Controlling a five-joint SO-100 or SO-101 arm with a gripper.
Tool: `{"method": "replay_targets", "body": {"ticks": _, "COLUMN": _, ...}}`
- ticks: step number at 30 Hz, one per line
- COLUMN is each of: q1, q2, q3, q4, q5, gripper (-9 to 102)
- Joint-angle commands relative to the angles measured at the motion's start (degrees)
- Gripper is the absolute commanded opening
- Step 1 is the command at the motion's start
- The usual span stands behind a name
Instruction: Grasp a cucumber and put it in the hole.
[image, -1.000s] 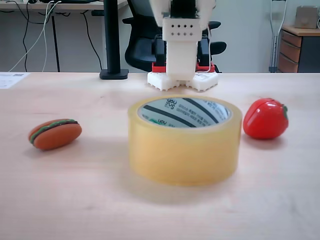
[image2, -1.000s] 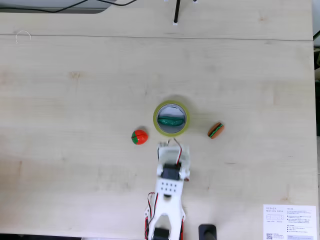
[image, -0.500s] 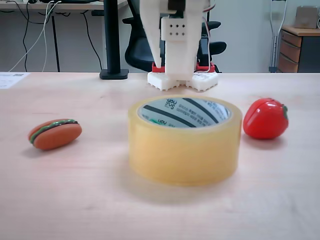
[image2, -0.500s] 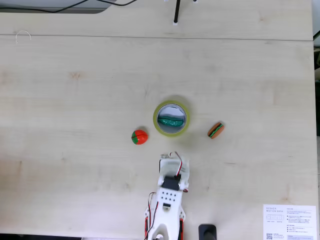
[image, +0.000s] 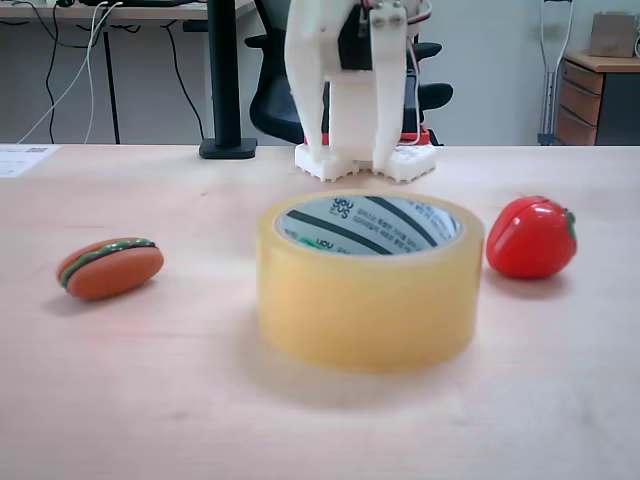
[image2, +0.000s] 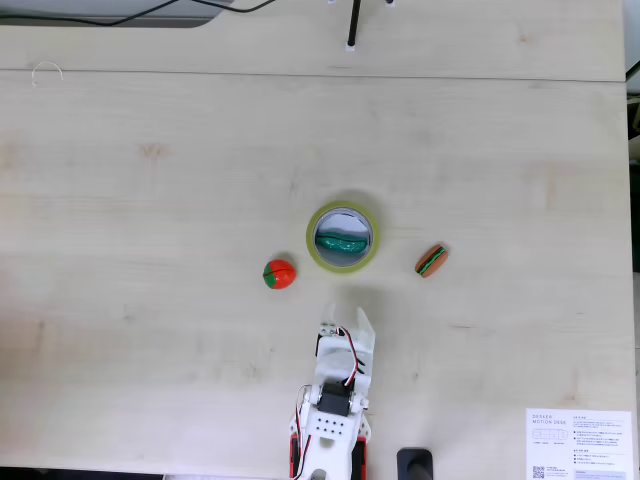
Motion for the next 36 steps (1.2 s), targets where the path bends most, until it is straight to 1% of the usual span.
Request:
{"method": "replay_targets", "body": {"ticks": 1, "q1": -0.18, "q2": 0.09, "q3": 0.26, "q4": 0.0, "q5": 0.18, "gripper": 15}}
{"method": "replay_targets", "body": {"ticks": 11, "q1": -0.18, "q2": 0.09, "q3": 5.01, "q4": 0.09, "q5": 0.53, "gripper": 13}}
{"method": "replay_targets", "body": {"ticks": 21, "q1": -0.18, "q2": 0.09, "q3": 5.27, "q4": 7.21, "q5": 0.53, "gripper": 2}}
{"method": "replay_targets", "body": {"ticks": 36, "q1": -0.18, "q2": 0.09, "q3": 5.54, "q4": 7.56, "q5": 0.53, "gripper": 0}}
